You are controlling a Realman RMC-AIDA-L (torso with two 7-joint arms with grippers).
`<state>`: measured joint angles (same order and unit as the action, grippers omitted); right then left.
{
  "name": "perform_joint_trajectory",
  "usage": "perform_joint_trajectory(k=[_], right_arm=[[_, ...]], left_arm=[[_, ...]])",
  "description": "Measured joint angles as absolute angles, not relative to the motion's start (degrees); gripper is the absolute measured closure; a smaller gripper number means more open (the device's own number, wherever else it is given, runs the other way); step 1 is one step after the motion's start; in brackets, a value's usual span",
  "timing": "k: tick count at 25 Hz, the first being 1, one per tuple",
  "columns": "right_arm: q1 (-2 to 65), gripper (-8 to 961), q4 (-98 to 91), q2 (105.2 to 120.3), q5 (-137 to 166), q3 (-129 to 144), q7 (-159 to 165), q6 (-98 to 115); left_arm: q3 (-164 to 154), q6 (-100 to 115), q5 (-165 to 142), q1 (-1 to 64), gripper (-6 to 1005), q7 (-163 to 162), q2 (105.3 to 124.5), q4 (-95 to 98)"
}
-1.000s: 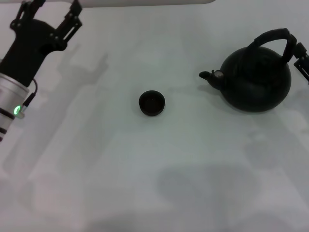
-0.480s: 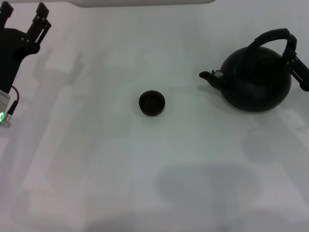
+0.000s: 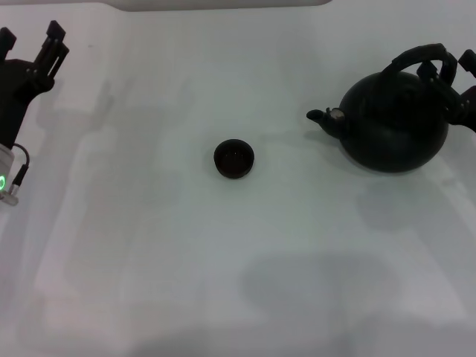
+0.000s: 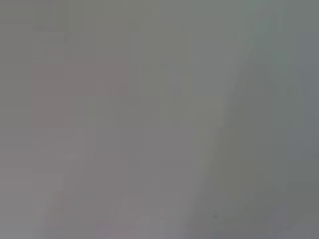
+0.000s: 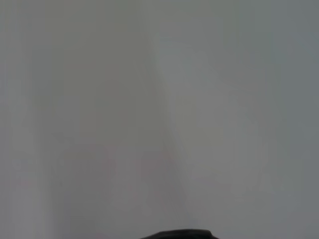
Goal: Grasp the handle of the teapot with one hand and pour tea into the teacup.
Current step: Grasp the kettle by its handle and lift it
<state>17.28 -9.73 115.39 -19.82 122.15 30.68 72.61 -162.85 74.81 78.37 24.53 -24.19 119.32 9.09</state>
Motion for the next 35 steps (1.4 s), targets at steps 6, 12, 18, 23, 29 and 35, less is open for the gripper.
perform_joint_trajectory(k=[6, 12, 18, 23, 29, 35], right_arm=[[17.7, 211, -9.8, 115.40, -20.0, 122.0, 30.7, 71.7], [17.9, 236, -9.8, 115.40, -19.9, 122.0, 30.8, 69.1], [17.9, 433, -9.8, 115.40, -19.8, 122.0, 31.0, 68.5], [17.9, 696, -9.7, 115.40, -19.9, 122.0, 31.1, 68.5], [17.5, 769, -10.7, 115.34, -19.8, 122.1, 31.2, 69.9], [17.9, 791, -11.1, 115.31, -19.2, 122.6, 30.9, 74.5]], left_arm=[[-162.9, 74.8, 78.4, 24.4, 121, -24.2, 119.21, 9.2], [-162.9, 74.8, 78.4, 24.4, 121, -24.3, 119.24, 9.2], [-162.9, 74.8, 78.4, 24.4, 121, -24.3, 119.19, 9.2], [-162.9, 74.8, 78.4, 24.4, 121, -24.3, 119.18, 9.2], [-162.9, 74.8, 78.4, 24.4, 122, -24.3, 119.18, 9.1], [-162.9, 74.8, 78.3, 24.4, 123, -24.3, 119.26, 9.2]])
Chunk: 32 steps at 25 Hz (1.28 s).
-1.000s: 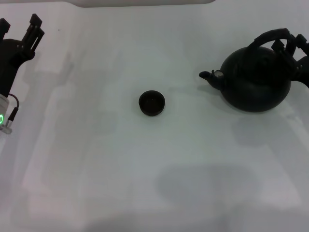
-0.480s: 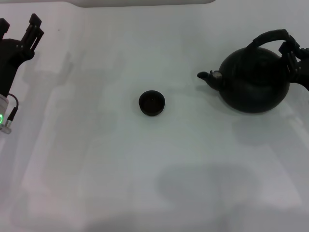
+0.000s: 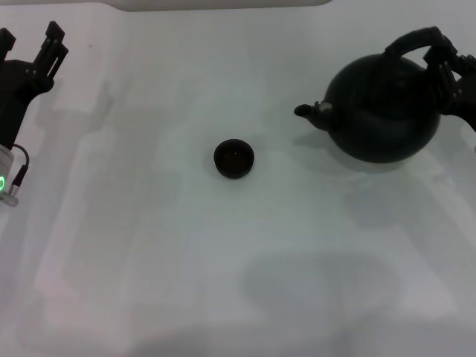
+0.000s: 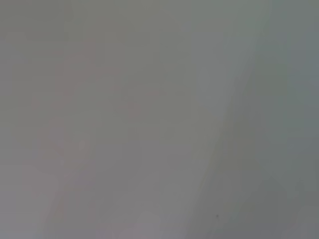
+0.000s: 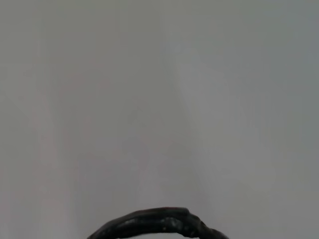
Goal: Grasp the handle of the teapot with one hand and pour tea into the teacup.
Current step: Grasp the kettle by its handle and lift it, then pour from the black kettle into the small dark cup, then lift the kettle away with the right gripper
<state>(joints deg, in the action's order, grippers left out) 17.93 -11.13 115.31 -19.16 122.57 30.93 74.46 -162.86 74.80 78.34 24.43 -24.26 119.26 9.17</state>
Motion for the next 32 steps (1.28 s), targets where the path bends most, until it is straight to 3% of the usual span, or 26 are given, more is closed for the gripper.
perform_joint_trajectory(k=[15, 32], right_arm=[[23.2, 790, -15.3, 115.23, -12.4, 122.9, 20.7, 73.7], [23.8, 802, -20.0, 115.40, -11.6, 122.9, 8.3, 67.4]], left_arm=[[-163.0, 73.2, 77.9, 24.2, 122, -24.3, 119.27, 9.3], [-162.9, 72.8, 77.9, 24.1, 123, -24.3, 119.27, 9.3]])
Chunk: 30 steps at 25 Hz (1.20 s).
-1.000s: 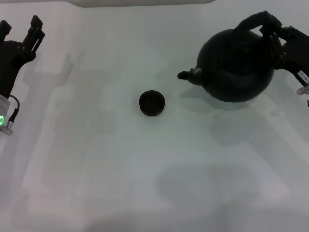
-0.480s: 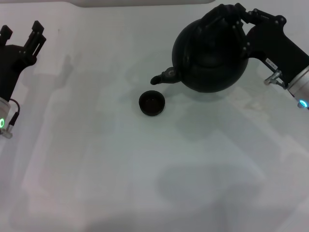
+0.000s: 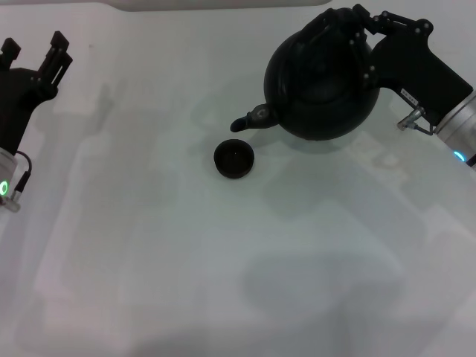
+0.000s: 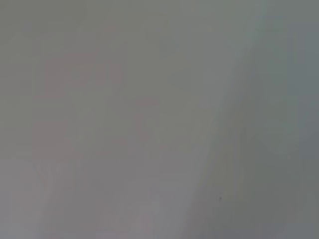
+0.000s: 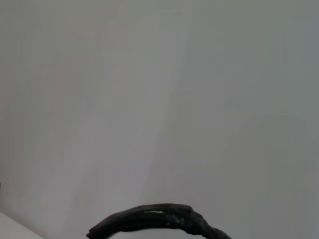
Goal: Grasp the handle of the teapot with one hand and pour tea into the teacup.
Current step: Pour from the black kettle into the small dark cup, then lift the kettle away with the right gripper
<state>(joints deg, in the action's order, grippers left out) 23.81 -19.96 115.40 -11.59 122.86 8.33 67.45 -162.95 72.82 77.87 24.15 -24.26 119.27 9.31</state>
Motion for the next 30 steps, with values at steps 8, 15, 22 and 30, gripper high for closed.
perform_joint_trajectory(k=[8, 15, 22, 30], right_arm=[[23.9, 809, -20.1, 115.40, -11.6, 122.5, 5.1, 67.4], [24.0, 814, -20.1, 115.40, -11.6, 122.8, 3.2, 67.5], [24.0, 815, -20.1, 115.40, -11.6, 122.8, 1.1, 67.8], [24.0, 816, -20.1, 115.48, -11.6, 122.8, -1.0, 67.9]], left_arm=[[-162.9, 72.4, 77.9, 24.2, 123, -24.3, 119.27, 9.3], [-162.9, 72.4, 77.9, 24.3, 123, -24.3, 119.34, 9.4], [-163.0, 72.4, 77.9, 24.2, 123, -24.3, 119.35, 9.4], [-162.9, 71.8, 77.9, 24.1, 123, -24.4, 119.36, 9.5]])
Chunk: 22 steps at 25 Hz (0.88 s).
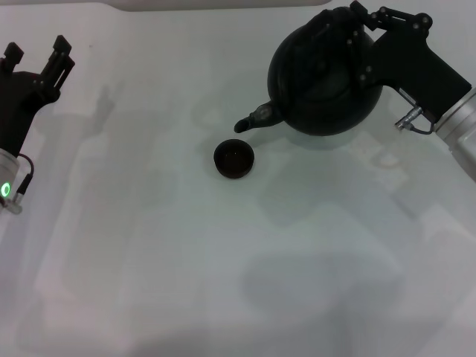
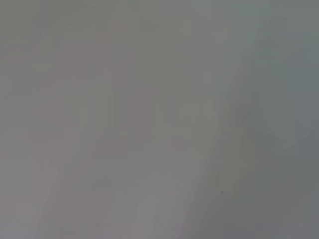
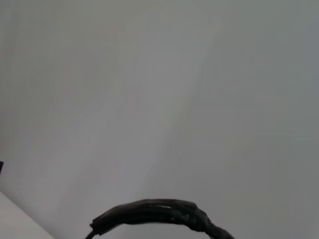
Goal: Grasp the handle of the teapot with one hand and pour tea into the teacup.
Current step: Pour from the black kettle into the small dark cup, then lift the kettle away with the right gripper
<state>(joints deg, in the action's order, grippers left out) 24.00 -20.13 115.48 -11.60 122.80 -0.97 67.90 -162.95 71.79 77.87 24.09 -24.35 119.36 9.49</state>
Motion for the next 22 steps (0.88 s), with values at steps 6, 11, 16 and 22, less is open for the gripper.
perform_joint_trajectory(k=[6, 11, 16, 22], right_arm=[[24.0, 818, -20.1, 115.49, -11.6, 122.8, -2.7, 67.9], [24.0, 821, -20.1, 115.56, -11.7, 122.8, -4.1, 67.9], [24.0, 825, -20.2, 115.58, -11.7, 122.8, -5.5, 67.9], [24.0, 826, -20.4, 115.58, -11.7, 122.8, -7.6, 68.0]], left_arm=[[-162.9, 71.8, 77.9, 24.3, 122, -24.3, 119.36, 9.5], [-162.9, 71.8, 77.9, 24.4, 122, -24.3, 119.35, 9.6], [-162.9, 71.8, 77.9, 24.4, 122, -24.3, 119.28, 9.8], [-162.9, 71.8, 77.9, 24.6, 123, -24.3, 119.26, 9.9]])
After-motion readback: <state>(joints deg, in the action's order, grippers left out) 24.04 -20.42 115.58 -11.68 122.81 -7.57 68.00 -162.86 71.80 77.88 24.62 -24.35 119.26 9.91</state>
